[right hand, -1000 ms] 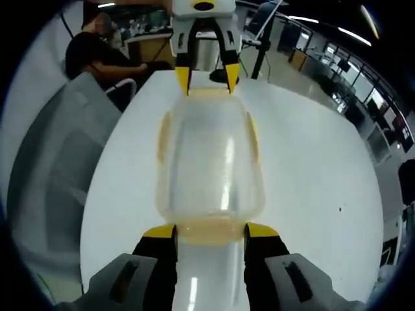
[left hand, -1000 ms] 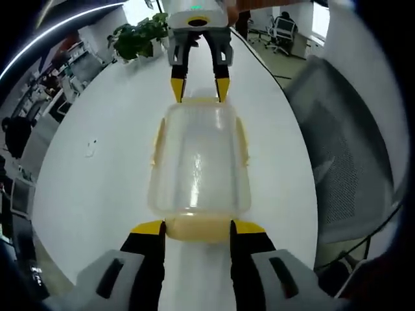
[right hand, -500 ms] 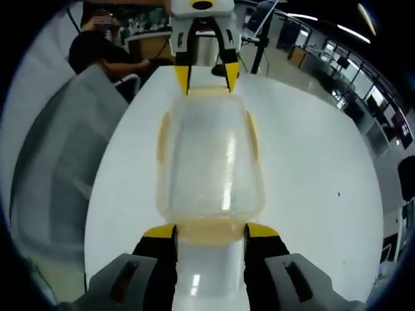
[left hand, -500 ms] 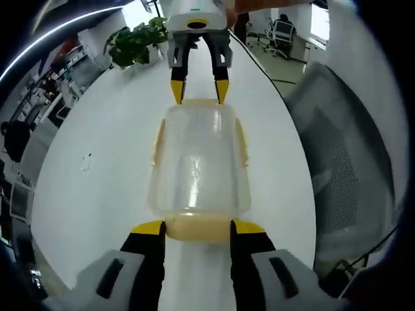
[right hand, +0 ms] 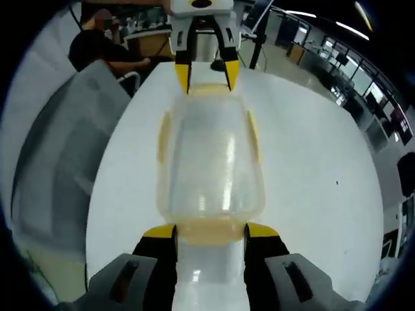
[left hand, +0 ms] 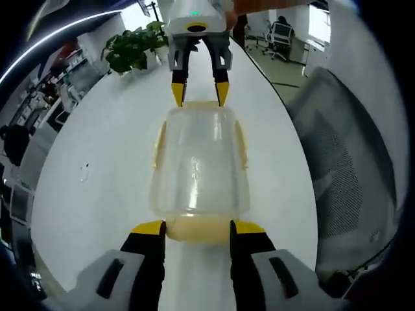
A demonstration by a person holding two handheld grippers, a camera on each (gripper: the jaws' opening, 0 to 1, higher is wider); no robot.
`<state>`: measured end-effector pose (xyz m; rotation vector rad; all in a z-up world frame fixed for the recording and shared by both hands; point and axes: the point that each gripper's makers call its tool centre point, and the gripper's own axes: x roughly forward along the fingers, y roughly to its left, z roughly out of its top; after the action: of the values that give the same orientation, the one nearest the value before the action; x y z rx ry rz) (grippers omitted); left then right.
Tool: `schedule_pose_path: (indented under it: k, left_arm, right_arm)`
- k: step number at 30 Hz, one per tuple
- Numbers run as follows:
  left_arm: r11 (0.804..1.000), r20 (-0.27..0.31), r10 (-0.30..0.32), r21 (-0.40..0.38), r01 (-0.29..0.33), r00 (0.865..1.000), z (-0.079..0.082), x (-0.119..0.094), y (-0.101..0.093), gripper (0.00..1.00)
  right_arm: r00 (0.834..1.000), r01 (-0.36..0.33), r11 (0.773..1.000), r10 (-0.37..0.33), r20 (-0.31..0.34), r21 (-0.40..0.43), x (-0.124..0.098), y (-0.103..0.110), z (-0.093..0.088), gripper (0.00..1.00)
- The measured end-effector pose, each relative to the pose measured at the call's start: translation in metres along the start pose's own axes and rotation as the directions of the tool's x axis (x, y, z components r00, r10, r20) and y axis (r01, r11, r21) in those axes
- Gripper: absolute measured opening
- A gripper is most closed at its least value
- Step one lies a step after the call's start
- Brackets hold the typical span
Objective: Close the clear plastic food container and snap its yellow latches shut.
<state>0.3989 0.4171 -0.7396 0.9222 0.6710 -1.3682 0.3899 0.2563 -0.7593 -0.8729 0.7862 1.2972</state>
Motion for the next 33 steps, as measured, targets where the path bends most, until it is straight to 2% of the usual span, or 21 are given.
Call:
schedule_pose_path:
  k: [33]
  left_arm:
    - [1.000,0.022,-0.014,0.004,0.014,1.000,0.040,0.034,0.002,0.38]
  right_arm:
    - [1.000,-0.005,1.000,0.006,-0.028,0.016,-0.019,-0.002,-0.049,0.38]
